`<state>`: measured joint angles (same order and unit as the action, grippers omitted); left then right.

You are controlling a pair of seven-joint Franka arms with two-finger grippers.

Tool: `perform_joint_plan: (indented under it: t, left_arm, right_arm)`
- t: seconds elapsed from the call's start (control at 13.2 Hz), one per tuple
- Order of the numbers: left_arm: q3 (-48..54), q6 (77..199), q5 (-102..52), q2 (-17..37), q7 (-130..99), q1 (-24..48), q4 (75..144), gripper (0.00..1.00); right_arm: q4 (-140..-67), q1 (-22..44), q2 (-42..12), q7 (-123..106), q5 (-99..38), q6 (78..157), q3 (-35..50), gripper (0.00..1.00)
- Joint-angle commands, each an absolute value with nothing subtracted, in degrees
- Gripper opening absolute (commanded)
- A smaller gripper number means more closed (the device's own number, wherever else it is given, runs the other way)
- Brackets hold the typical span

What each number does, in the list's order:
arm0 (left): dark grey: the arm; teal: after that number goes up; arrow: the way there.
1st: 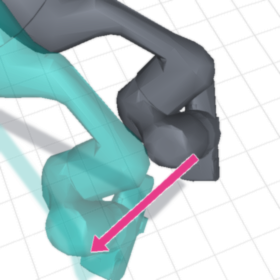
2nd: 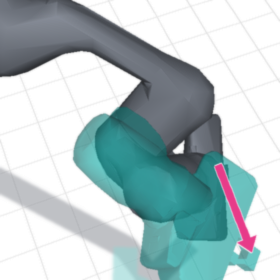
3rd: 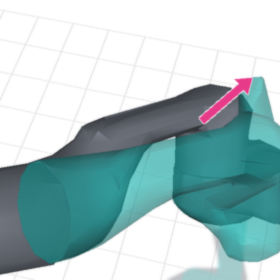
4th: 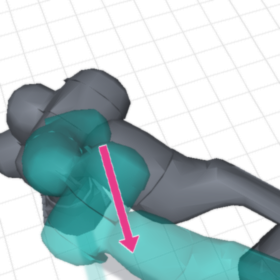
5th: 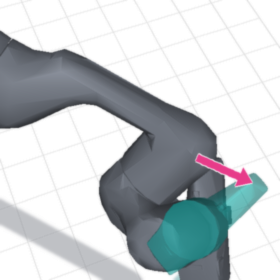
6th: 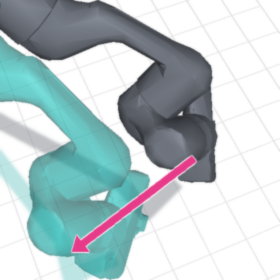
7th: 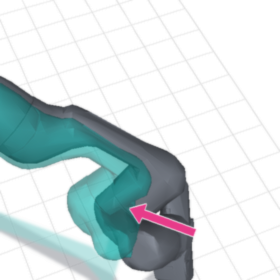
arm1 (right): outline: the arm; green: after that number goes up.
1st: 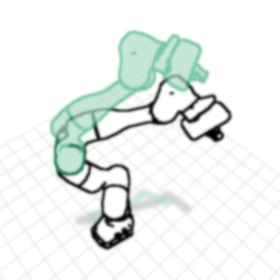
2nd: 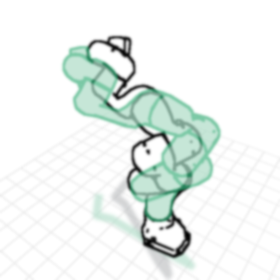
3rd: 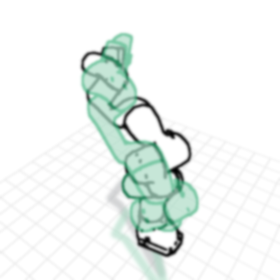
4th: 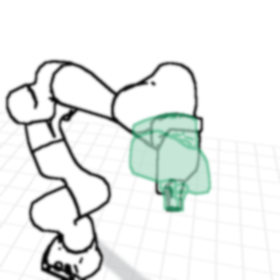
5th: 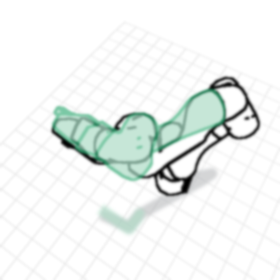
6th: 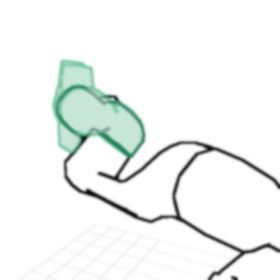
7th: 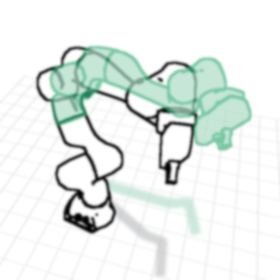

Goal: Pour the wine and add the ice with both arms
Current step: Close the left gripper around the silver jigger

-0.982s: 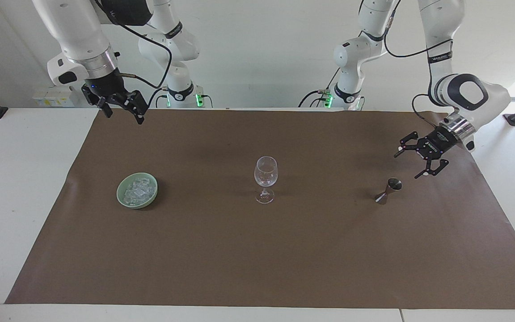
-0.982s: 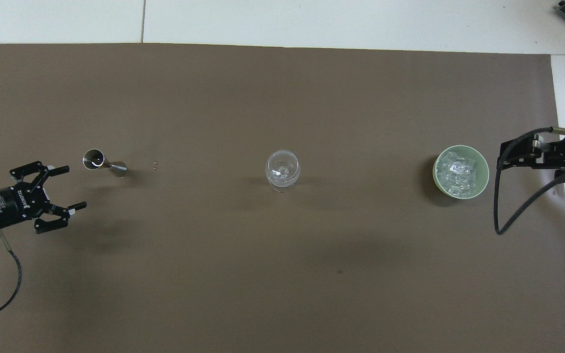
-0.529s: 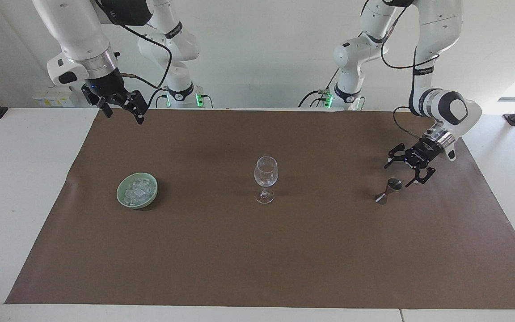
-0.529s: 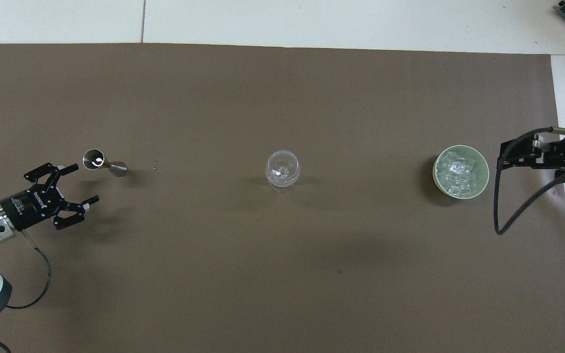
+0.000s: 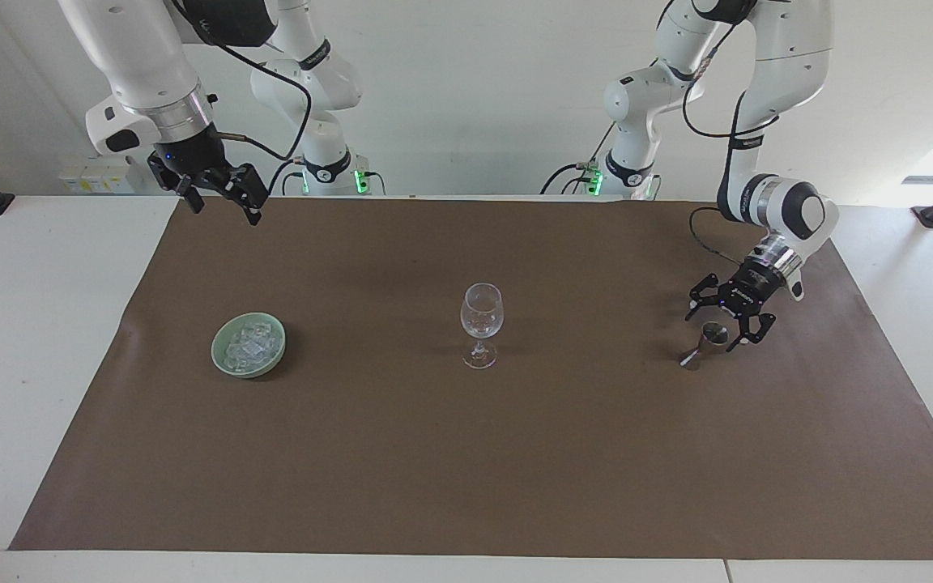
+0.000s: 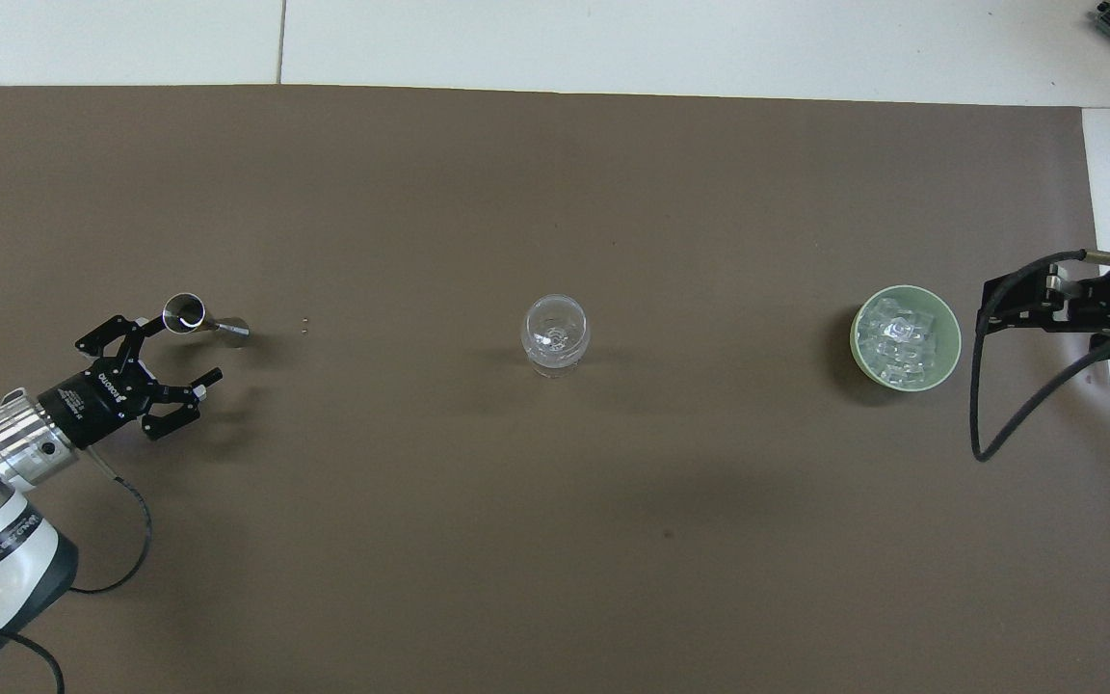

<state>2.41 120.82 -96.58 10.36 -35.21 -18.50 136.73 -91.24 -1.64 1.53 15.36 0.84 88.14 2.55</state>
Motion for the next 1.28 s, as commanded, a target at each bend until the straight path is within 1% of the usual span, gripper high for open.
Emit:
perform_joint_plan:
  t: [0.0, 0.38, 0.68, 0.76, 0.98, 1.21]
  left_arm:
    - [2.02, 122.86, -102.64, 10.28, -33.22, -15.30, 137.20, 1.00]
    - [2.02, 124.89, -106.69, 11.25, -31.47, -13.62, 136.67, 1.00]
    - [1.93, 125.33, -106.79, 11.69, -31.20, -13.54, 136.49, 1.00]
    - [2.02, 125.33, -106.87, 11.69, -31.11, -13.54, 136.49, 0.96]
    - [2.02, 125.33, -107.05, 11.69, -31.11, -13.62, 136.41, 0.69]
    - [2.02, 125.33, -107.84, 11.69, -31.03, -13.54, 136.41, 0.58]
  right_arm:
    - [-92.64, -1.93, 2.72, 14.77, 0.62, 88.77, 2.72, 1.00]
    - [-92.64, -1.93, 2.73, 14.77, 0.53, 88.77, 2.72, 1.00]
    - [-92.64, -1.93, 2.73, 14.77, 0.53, 88.77, 2.81, 1.00]
    - [-92.64, -1.93, 2.72, 14.77, 0.61, 88.77, 2.81, 1.00]
    - [-92.64, -1.93, 2.81, 14.77, 0.53, 88.77, 2.72, 1.00]
    - [-92.64, -1.93, 2.81, 14.77, 0.53, 88.77, 2.72, 1.00]
